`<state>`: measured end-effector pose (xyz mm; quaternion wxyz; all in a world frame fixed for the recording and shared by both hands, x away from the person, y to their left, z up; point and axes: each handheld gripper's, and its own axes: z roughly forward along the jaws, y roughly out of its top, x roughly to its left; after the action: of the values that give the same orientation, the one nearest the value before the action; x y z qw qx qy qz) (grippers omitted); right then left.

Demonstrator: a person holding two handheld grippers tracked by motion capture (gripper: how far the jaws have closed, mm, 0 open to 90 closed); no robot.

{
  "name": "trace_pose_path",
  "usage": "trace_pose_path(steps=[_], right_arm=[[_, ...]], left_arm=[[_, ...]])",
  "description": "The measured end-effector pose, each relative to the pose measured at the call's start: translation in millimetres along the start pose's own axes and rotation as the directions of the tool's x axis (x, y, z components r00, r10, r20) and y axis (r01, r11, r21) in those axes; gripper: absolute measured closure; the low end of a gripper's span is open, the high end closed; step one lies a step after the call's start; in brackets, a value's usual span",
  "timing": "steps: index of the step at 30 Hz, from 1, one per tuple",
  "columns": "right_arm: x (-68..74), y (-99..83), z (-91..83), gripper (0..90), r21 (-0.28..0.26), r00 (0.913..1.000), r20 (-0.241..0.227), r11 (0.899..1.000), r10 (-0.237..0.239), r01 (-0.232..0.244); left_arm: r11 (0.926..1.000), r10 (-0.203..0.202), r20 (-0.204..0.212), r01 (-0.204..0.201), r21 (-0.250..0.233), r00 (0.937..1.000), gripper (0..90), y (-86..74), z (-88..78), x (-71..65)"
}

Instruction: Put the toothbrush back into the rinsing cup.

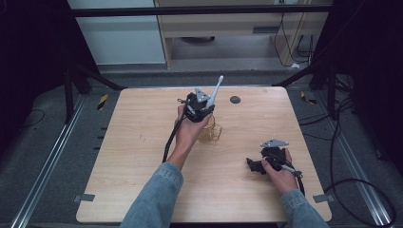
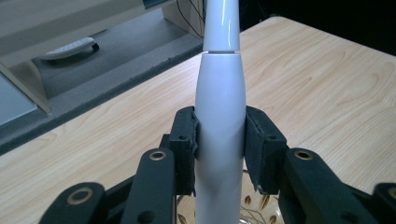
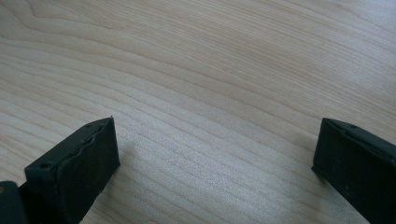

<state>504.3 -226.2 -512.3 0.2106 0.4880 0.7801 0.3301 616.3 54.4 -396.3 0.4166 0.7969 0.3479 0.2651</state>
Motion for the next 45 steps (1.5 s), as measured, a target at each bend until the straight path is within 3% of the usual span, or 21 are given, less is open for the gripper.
trace_pose_path(steps=[15, 45], right_arm=[[0.0, 0.0, 0.1, 0.4, -0.001, 1.0000, 0.000, 1.000, -0.001, 0.001], [0.0, 0.0, 0.1, 0.3, -0.001, 1.0000, -0.001, 1.000, 0.000, 0.000]], left_arm=[[0.9996, -0.009, 0.009, 0.009, 0.026, 0.9999, 66.3, -11.7, 0.9, 0.1], [0.9955, -0.035, 0.058, 0.029, 0.090, 0.9977, 66.2, -17.2, 1.8, 1.0]])
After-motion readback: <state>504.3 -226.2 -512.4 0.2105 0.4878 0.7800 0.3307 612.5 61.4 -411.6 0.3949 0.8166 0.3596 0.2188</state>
